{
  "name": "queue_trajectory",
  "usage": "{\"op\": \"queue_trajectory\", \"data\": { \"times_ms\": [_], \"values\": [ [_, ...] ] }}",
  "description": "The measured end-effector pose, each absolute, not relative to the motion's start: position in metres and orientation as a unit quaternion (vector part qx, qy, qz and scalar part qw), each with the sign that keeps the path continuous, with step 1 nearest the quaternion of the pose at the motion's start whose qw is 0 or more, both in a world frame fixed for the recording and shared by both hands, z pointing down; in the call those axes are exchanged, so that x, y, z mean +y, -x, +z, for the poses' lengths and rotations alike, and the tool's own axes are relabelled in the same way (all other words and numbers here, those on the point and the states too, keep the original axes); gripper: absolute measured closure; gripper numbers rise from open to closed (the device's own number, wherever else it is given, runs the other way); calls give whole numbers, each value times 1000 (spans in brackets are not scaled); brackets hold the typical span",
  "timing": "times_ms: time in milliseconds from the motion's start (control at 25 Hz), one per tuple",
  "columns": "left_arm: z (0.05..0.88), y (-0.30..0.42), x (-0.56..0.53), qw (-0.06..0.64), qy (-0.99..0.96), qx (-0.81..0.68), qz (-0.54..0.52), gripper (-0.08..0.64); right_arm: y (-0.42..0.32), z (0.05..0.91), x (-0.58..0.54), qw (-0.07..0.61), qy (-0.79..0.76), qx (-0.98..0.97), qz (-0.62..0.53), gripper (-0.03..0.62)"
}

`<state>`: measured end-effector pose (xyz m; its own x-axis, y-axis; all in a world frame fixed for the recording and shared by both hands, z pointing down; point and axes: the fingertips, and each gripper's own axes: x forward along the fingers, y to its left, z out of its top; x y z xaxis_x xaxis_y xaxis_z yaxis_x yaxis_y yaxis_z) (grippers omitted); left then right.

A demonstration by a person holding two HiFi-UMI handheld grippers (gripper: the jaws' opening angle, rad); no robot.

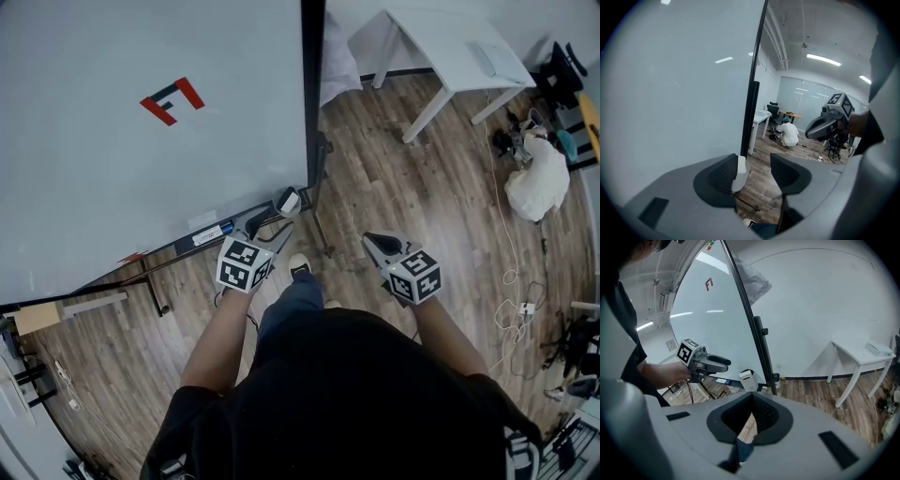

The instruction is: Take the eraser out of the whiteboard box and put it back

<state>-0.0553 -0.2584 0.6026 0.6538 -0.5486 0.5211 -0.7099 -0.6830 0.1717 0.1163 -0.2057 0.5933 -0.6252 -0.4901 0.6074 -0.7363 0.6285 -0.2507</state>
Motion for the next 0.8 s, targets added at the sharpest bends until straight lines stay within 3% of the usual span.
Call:
{"op": "queue_trajectory", "data": {
  "times_ms": [800],
  "values": [
    [661, 47, -301, 205, -877, -347, 262, 328, -107, 622, -205, 271, -356, -852, 272, 597]
  ]
}}
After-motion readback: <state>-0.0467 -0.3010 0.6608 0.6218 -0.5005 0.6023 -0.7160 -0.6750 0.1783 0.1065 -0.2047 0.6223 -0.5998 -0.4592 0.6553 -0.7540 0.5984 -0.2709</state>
